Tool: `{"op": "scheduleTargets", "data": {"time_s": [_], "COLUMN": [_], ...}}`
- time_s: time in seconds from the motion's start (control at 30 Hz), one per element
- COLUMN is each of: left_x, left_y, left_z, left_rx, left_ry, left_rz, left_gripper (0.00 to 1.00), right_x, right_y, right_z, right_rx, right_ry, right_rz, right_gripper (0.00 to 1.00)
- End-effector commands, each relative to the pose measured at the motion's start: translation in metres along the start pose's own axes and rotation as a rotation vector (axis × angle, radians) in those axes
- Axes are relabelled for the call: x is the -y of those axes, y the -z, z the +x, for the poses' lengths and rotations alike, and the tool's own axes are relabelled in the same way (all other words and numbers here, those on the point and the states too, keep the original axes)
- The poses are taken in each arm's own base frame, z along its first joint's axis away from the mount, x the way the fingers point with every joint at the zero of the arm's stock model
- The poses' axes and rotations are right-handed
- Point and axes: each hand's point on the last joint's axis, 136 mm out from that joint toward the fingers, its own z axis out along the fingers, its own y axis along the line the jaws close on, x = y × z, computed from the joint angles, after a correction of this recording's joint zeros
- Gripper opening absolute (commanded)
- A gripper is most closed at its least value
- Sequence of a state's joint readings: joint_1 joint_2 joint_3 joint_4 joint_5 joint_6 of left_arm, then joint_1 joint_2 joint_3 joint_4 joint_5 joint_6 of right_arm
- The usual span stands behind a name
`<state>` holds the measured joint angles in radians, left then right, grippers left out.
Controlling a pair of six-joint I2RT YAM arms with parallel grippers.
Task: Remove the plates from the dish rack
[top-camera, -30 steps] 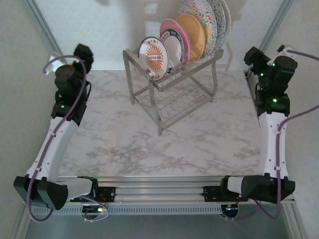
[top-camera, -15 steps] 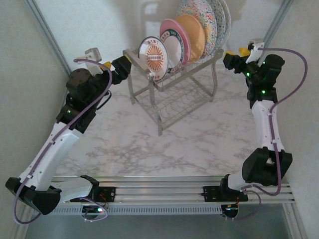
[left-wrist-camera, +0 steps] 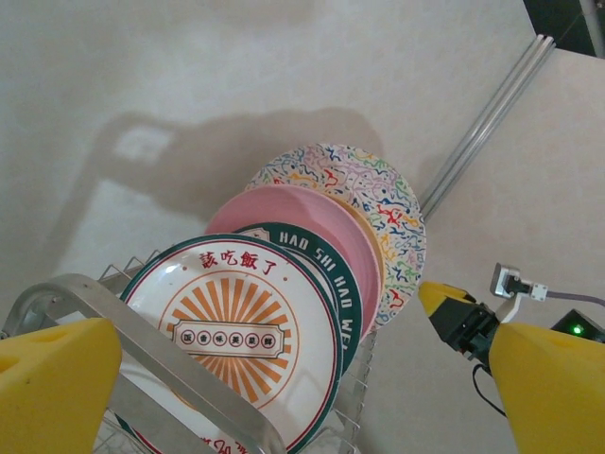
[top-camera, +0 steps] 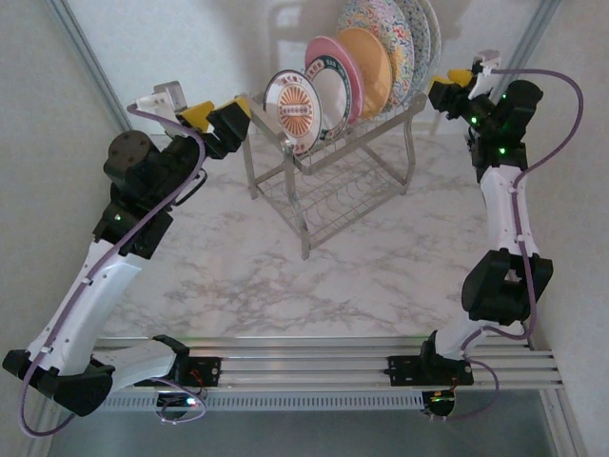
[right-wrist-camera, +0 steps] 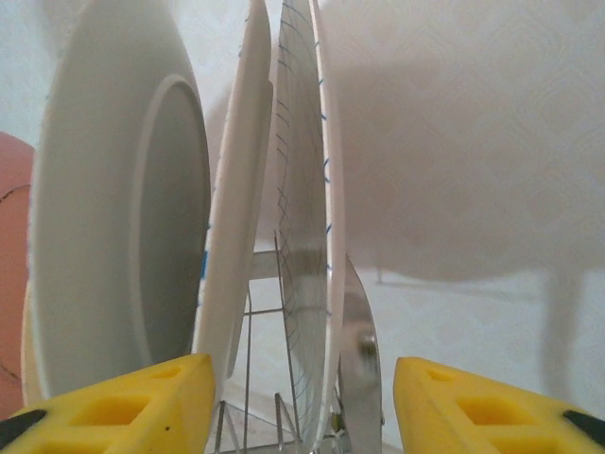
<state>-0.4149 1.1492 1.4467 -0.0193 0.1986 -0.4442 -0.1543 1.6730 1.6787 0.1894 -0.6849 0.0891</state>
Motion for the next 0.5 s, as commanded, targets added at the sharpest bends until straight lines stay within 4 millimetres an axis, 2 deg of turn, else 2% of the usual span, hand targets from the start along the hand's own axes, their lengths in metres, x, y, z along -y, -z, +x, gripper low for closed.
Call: {"op": "scheduleTargets", "data": {"time_s": [0.0,0.47], "left_x": [0.018,0.034], "left_y": [0.0,-0.004], "left_z": [-0.012,-0.024], "left_rx": [0.028,0.046], "left_ry": [-0.016,-0.003], "left_rz": [0.065,0.126], "left_gripper": [1.0,1.0], "right_x": [-0.003,-0.003], "right_y": [-0.006,-0.034], "right_z": [-0.009,0.002], "right_rx": [0.011,-0.015], "right_ry": [0.001,-0.032], "right_rz": [-0.036,-0.084], "right_gripper": [0.5,0.4]}}
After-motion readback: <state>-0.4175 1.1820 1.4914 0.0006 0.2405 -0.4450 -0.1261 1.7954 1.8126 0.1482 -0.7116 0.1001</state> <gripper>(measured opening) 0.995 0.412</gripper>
